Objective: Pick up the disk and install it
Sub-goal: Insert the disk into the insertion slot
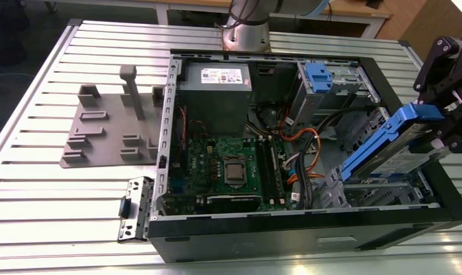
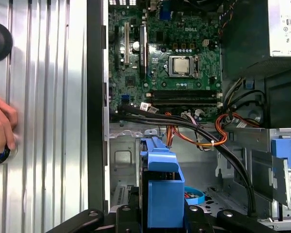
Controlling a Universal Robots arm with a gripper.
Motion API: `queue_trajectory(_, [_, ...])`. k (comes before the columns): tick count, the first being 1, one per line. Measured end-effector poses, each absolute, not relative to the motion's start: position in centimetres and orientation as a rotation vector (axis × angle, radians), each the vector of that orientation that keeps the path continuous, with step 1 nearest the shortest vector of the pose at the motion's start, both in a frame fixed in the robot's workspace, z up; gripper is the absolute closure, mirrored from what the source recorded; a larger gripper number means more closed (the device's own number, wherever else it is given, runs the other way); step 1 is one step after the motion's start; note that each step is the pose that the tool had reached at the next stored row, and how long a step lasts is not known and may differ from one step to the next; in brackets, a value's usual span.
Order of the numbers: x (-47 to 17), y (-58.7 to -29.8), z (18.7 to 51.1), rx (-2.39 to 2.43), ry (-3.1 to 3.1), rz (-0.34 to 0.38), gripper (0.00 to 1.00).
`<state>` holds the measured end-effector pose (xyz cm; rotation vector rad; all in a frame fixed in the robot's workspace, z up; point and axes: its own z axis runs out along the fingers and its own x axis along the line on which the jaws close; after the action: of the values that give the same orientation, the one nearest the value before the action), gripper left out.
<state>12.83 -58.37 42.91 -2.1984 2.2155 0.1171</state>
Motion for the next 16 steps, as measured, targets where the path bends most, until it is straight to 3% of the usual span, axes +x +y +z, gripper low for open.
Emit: queue_trajectory(16, [12.8,-58.4,40.1,-2.198,2.215,0.117,0.64])
